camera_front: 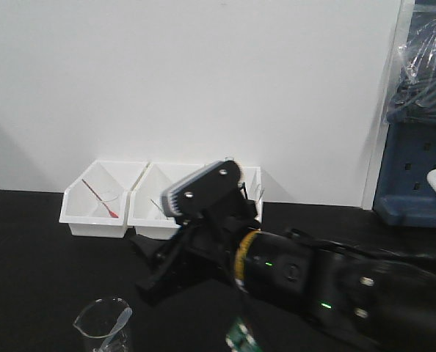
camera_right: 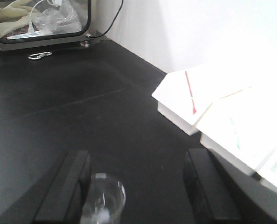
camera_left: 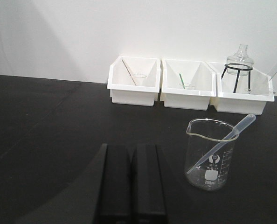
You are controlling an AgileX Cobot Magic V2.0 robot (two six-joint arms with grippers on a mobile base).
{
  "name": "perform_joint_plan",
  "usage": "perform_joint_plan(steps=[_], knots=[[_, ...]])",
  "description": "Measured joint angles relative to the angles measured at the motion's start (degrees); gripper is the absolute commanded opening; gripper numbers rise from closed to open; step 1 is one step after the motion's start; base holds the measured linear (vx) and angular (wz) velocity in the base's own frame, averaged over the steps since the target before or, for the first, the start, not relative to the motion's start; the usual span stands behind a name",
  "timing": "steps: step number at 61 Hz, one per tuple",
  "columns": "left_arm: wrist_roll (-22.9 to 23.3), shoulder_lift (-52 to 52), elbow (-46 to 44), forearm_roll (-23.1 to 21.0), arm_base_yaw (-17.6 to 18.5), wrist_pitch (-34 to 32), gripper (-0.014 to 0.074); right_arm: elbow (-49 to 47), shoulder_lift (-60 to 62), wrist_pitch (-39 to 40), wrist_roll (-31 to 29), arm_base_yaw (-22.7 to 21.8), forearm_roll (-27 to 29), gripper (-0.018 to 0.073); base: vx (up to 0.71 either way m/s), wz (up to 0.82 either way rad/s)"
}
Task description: Grab transparent chemical and place on left bench
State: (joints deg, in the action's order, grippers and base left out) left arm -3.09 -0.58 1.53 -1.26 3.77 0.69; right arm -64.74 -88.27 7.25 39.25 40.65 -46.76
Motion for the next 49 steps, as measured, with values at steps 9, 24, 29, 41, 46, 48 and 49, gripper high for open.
perform_joint_plan(steps=[9, 24, 29, 41, 46, 48, 49], knots=[[0.00, 0.00, 0.00, 0.00, 0.00, 0.00, -0.0004, 12.97, 15.92, -3.44, -0.05, 0.00, 0.00, 0.0473, 0.00, 0.00], [0.00, 0.00, 0.00, 0.00, 0.00, 0.00, -0.0004, 27.23, 37.22, -8.05, -0.05, 0.00, 0.11, 0.0473, 0.00, 0.00], [0.00, 0.00, 0.00, 0.00, 0.00, 0.00, -0.0004, 31.02, 44.14, -8.32, -0.05, 0.00, 0.11, 0.0473, 0.00, 0.00], [0.00, 0.00, 0.00, 0.00, 0.00, 0.00, -0.0004, 37.24, 62.18, -10.85, -0.10, 0.00, -0.13, 0.0421, 0.00, 0.00], [0.00, 0.00, 0.00, 0.00, 0.00, 0.00, -0.0004, 38.47, 70.11, -14.30, -0.11, 0.00, -1.07, 0.0340, 0.00, 0.00], [0.00, 0.00, 0.00, 0.00, 0.00, 0.00, -0.0004, 38.79, 72.97, -15.59, -0.37, 0.00, -1.19, 0.0307, 0.00, 0.00], [0.00, 0.00, 0.00, 0.00, 0.00, 0.00, -0.0004, 38.98, 74.52, -16.76, -0.69, -0.06, -1.13, 0.0281, 0.00, 0.00]])
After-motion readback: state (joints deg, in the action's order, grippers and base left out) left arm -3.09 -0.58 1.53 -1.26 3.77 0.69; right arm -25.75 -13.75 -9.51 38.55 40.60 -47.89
